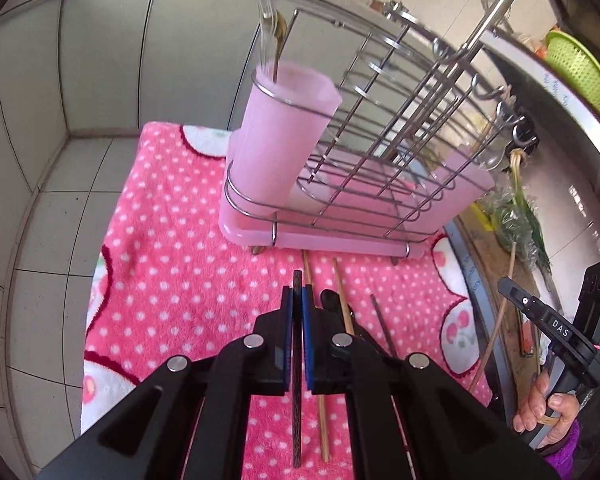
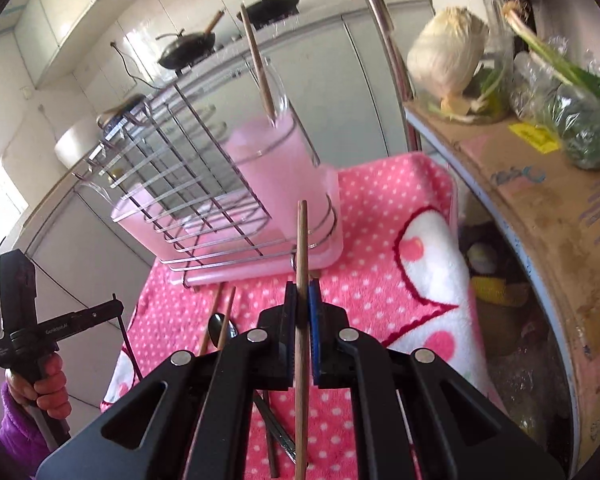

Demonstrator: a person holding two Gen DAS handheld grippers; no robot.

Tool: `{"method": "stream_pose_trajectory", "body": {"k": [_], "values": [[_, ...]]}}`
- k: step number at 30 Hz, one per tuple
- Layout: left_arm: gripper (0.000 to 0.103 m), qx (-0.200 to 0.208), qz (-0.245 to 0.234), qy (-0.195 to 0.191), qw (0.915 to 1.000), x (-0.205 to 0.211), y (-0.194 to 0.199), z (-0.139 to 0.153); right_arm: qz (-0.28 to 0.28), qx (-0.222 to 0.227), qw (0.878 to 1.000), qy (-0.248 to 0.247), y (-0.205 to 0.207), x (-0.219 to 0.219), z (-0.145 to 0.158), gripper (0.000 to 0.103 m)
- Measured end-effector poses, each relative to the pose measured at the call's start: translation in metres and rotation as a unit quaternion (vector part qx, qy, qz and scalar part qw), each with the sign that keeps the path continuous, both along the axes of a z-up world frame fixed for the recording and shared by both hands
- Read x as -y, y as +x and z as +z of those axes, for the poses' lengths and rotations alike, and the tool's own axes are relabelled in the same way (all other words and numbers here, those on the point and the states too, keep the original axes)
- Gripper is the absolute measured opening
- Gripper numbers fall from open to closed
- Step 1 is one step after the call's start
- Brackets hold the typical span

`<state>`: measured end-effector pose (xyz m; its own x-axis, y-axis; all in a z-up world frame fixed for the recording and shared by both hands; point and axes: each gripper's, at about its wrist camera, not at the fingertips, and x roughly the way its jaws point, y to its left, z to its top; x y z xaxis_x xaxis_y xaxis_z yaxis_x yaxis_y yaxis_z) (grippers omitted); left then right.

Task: Organize utensils
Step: 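Lift both held chopsticks and carry them up over the pink cups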

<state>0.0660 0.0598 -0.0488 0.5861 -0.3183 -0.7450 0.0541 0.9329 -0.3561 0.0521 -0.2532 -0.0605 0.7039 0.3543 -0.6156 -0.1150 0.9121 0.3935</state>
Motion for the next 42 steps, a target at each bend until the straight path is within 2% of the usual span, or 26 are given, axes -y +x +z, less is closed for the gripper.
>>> {"method": "stream_pose_trajectory", "body": {"k": [6,26,34,42], "values": [[0.004,0.012,0.017,-0.004,0.9998,-0.01,-0.014,0.006,-0.011,0.062,0.998,-0.029,-0.022,-0.003,0.023,0.006],[0.004,0.095,0.027,-0.01,0.9951,-0.016,-0.037,0.048,-0.03,0.102,0.994,-0.034,-0.04,0.003,0.053,0.006],[0.004,0.135,0.036,-0.009,0.9902,-0.023,-0.033,0.083,-0.027,0.127,0.991,-0.024,-0.026,0.011,0.086,0.006],[0.004,0.195,0.04,-0.001,0.98,-0.026,-0.021,0.136,-0.017,0.161,0.987,0.0,0.0,0.021,0.139,0.006]]}}
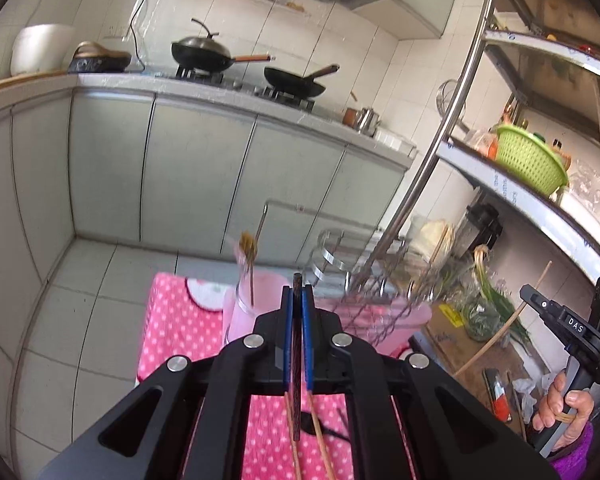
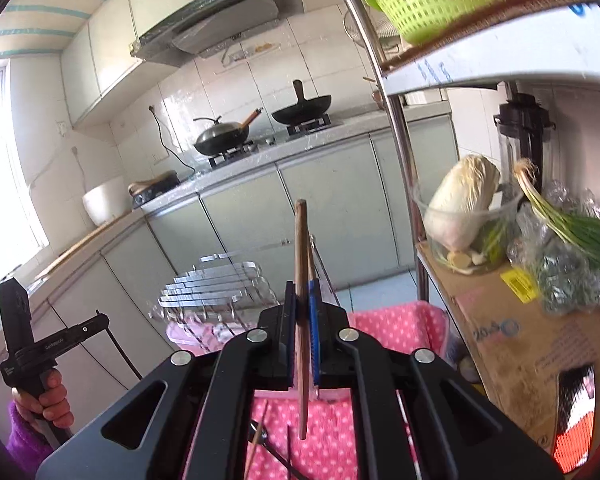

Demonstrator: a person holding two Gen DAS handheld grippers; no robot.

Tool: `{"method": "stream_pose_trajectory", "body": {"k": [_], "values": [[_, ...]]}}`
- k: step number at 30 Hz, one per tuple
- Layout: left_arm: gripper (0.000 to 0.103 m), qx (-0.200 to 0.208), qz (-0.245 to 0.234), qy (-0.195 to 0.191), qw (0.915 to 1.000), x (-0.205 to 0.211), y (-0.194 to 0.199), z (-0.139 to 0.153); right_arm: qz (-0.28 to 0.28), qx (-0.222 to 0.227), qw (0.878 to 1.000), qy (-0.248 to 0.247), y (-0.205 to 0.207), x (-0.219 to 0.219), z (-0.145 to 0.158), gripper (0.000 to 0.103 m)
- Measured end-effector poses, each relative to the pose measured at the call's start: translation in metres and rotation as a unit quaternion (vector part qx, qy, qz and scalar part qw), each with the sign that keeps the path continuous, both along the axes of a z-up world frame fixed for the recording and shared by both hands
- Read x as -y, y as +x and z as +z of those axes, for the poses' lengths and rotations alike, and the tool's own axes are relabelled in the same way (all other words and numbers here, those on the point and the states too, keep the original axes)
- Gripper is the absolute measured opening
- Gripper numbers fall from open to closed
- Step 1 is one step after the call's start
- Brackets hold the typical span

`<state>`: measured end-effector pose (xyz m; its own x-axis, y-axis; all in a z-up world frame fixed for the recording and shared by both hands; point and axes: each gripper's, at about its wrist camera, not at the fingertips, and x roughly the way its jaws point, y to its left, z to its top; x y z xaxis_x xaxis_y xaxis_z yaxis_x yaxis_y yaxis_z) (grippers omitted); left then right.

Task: Organize utensils
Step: 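Lift both held chopsticks and carry them up over the pink cups, then lower the chopstick into a pink cup with the left tool while the right tool drops its chopstick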

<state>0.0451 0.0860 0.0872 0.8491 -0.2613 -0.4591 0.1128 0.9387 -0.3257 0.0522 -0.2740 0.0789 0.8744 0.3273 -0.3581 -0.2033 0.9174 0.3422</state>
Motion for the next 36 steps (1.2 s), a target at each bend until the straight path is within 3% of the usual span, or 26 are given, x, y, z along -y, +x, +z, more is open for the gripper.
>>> {"method": "stream_pose_trajectory", "body": {"k": [9,18,27,36], "values": [[0.004,0.046,0.025,-0.011,0.9986,-0.011,0.028,0.051,-0.003,0.038,0.999,0.008,0.03,0.008,0.051,0.006],[0.004,0.054,0.046,-0.013,0.9974,-0.012,0.066,0.065,-0.003,0.063,0.998,-0.021,0.058,-0.01,0.07,0.006],[0.004,0.043,0.064,0.014,0.9969,-0.009,0.089,0.046,0.003,0.031,0.999,-0.035,0.092,-0.019,0.041,0.006],[0.004,0.012,0.052,0.022,0.9983,0.0,0.092,0.014,0.009,-0.013,0.999,-0.029,0.106,-0.021,0.005,0.006]]}}
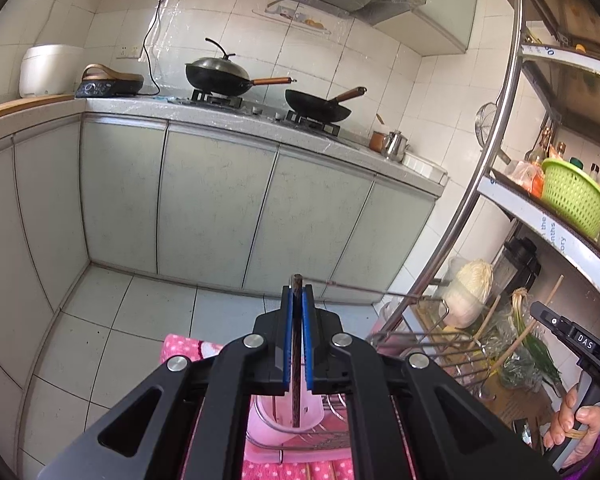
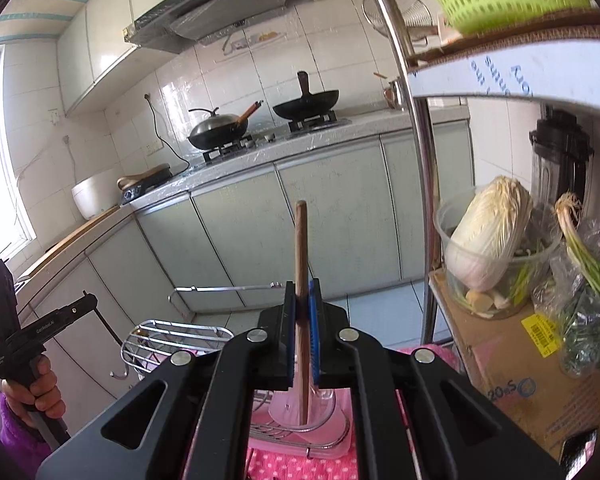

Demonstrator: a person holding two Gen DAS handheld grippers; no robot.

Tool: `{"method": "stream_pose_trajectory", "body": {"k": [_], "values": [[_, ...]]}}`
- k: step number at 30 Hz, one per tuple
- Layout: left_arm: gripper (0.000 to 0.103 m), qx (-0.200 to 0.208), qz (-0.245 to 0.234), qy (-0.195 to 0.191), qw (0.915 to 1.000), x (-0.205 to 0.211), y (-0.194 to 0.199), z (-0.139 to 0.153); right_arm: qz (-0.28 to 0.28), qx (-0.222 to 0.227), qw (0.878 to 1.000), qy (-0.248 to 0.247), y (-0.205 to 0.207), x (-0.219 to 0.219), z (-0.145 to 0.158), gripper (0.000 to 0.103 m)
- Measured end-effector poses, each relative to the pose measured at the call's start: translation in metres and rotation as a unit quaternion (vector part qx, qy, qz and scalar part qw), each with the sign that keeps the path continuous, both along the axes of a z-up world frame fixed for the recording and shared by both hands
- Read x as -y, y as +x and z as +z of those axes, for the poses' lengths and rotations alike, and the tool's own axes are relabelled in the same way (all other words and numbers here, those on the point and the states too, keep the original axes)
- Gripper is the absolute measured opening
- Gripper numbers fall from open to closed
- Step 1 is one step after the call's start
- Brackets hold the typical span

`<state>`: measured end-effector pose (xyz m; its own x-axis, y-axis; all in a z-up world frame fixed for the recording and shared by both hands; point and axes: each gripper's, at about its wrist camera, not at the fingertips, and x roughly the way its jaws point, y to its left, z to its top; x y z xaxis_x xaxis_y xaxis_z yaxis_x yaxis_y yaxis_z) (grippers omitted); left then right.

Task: Organize utensils
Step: 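Lower the chopstick into a pink cup with the left tool while the right tool drops its chopstick, then move both open tools back down to the remaining chopsticks on the cloth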

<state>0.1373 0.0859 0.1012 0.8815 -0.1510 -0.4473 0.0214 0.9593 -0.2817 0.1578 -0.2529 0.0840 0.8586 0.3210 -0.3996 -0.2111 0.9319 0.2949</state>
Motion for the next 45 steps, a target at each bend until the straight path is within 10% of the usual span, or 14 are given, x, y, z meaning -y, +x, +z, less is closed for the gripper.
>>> {"method": "stream_pose_trajectory", "body": {"k": [26,31,45], "values": [[0.006,-0.081,0.026,-0.022,0.9961,-0.01,0.01,-0.069,0.008,-0.09,0.996,0.001,0.002,-0.005,-0.058,0.007],[0.02,-0.068,0.034,-0.03,0.9966,-0.014,0.002,-0.057,0.009,-0.093,0.996,0.009,0.0,-0.001,-0.054,0.041],[0.044,-0.048,0.01,-0.04,0.998,-0.016,-0.056,-0.037,-0.012,-0.065,0.997,0.024,-0.063,0.019,-0.041,0.047]]}}
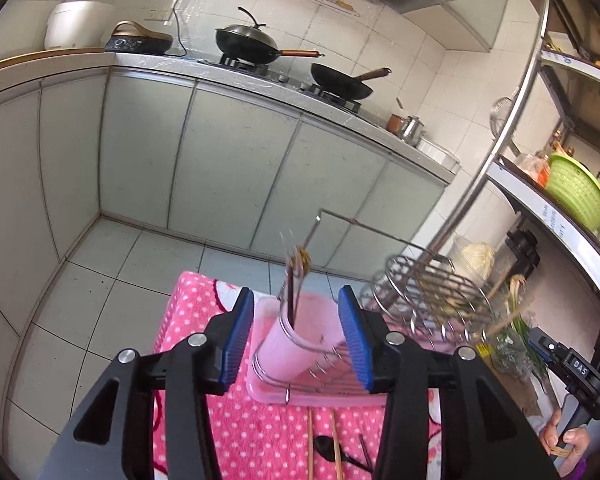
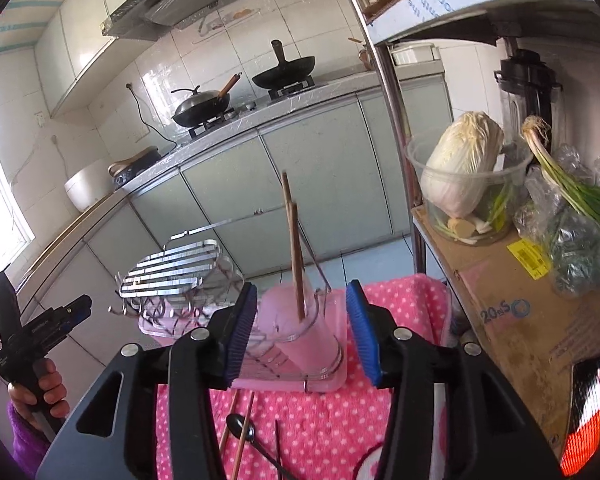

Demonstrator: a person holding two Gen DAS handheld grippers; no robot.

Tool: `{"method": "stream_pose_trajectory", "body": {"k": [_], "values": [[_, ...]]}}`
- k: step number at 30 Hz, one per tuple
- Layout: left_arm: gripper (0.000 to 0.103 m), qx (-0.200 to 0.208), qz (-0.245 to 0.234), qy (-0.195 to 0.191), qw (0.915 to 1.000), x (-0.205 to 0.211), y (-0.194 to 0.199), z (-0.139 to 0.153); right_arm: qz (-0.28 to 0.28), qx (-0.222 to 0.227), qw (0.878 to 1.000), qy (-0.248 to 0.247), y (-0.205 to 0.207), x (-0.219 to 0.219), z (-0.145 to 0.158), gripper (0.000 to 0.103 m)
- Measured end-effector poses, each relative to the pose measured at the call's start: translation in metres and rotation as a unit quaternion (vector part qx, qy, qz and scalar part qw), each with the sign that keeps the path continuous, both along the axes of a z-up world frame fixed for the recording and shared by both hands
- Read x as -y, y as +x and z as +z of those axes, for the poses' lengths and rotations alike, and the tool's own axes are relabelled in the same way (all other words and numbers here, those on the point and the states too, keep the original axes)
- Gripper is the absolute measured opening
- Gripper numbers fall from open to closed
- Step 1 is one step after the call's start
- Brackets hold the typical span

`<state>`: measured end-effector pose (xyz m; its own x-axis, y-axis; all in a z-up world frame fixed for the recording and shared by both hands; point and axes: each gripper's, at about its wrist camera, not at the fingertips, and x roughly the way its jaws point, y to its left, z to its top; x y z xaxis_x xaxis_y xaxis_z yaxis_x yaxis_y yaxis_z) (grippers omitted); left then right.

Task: Organize utensils
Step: 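Move both open tools back down to the remaining chopsticks on the cloth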

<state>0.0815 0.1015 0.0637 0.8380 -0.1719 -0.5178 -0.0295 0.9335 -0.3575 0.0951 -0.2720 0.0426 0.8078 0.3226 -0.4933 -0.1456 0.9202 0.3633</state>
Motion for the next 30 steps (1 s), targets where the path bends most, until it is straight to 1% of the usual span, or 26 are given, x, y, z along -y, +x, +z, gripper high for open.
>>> {"method": "stream_pose_trajectory", "body": {"k": [4,6,9,11,16,17,20,22,24,25,26,27,30], "values": [[0.044,-0.016,-0.024,0.009,0.9995,0.011,-0.016,-0.01,0.002,-0.015,1.0,-0.003,-0.018,-0.002,-0.016,0.047],[0.044,-0.029,-0.035,0.009,0.9989,0.016,-0.021,-0.018,0.007,-0.027,1.0,-0.011,-0.026,-0.006,-0.028,0.047],[0.044,-0.049,-0.044,0.009,0.9978,0.021,-0.028,-0.033,0.014,-0.052,0.998,-0.025,-0.03,-0.011,-0.047,0.047],[0.044,-0.062,-0.046,0.012,0.9969,0.025,-0.03,-0.043,0.017,-0.072,0.997,-0.025,-0.033,-0.011,-0.06,0.047],[0.044,-0.103,-0.054,0.015,0.9931,0.034,-0.034,-0.072,0.026,-0.095,0.995,-0.021,-0.041,-0.015,-0.08,0.047],[0.044,-0.112,-0.056,0.014,0.992,0.036,-0.034,-0.078,0.029,-0.098,0.995,-0.019,-0.041,-0.017,-0.082,0.047],[0.044,-0.142,-0.068,-0.005,0.9875,0.04,-0.029,-0.098,0.044,-0.114,0.992,-0.013,-0.044,-0.024,-0.096,0.047],[0.044,-0.171,-0.073,-0.018,0.9824,0.043,-0.022,-0.114,0.051,-0.125,0.991,-0.008,-0.047,-0.028,-0.106,0.047],[0.039,-0.193,-0.077,-0.022,0.9779,0.051,-0.011,-0.126,0.057,-0.139,0.989,-0.003,-0.049,-0.031,-0.119,0.047],[0.038,-0.202,-0.079,-0.017,0.976,0.056,-0.005,-0.132,0.061,-0.145,0.988,-0.001,-0.049,-0.033,-0.124,0.047],[0.036,-0.206,-0.081,-0.012,0.9751,0.06,0.0,-0.135,0.063,-0.151,0.987,0.001,-0.05,-0.033,-0.129,0.047],[0.03,-0.213,-0.08,-0.003,0.9738,0.065,0.006,-0.14,0.065,-0.157,0.985,0.004,-0.05,-0.033,-0.134,0.047],[0.026,-0.228,-0.085,0.023,0.9697,0.085,0.025,-0.153,0.074,-0.175,0.982,0.018,-0.052,-0.033,-0.146,0.047]]}}
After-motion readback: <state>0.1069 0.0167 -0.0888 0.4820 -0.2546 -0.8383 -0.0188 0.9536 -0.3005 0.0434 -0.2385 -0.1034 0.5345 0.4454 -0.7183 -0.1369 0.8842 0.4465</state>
